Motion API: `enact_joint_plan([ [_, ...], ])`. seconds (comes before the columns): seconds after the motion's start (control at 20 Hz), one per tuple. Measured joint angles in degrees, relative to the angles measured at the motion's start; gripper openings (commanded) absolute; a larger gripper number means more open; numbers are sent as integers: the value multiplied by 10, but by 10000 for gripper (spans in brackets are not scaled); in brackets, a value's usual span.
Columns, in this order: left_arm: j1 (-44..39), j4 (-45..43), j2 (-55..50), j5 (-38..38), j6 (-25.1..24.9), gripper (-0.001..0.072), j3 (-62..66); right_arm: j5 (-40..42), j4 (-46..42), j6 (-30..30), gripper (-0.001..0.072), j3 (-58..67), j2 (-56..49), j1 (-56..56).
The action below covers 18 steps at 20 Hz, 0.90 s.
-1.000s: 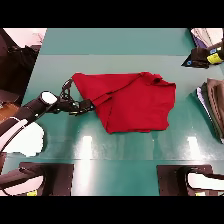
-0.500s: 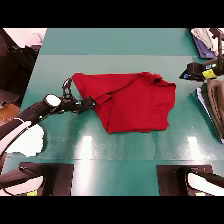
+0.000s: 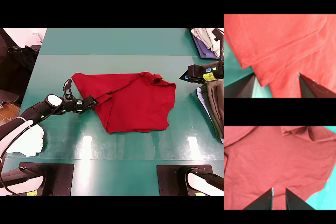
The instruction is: Fold the shirts.
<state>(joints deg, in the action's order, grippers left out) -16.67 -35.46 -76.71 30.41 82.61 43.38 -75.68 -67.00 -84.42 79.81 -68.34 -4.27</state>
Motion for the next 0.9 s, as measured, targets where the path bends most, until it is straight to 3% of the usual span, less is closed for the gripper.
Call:
enact_joint_plan([
  [0.1,0,2,-1,-1,0,586,0,1,0,0,181,-1,1,0],
  [0.15,0,2,-1,-1,0,333,0,1,0,0,181,-1,1,0],
  [0.2,0,1,-2,-1,0,140,-1,3,0,0,181,-1,1,0],
  [0.4,0,4,-2,0,-1,113,1,5,0,0,181,-1,2,1],
  [0.45,0,4,-2,3,-1,21,4,5,0,0,181,-1,2,1],
  [0.7,0,-10,-2,37,-3,23,45,0,-2,0,181,-1,2,3],
  [0.9,0,-86,0,111,-4,23,112,-30,-4,0,181,-2,2,26],
])
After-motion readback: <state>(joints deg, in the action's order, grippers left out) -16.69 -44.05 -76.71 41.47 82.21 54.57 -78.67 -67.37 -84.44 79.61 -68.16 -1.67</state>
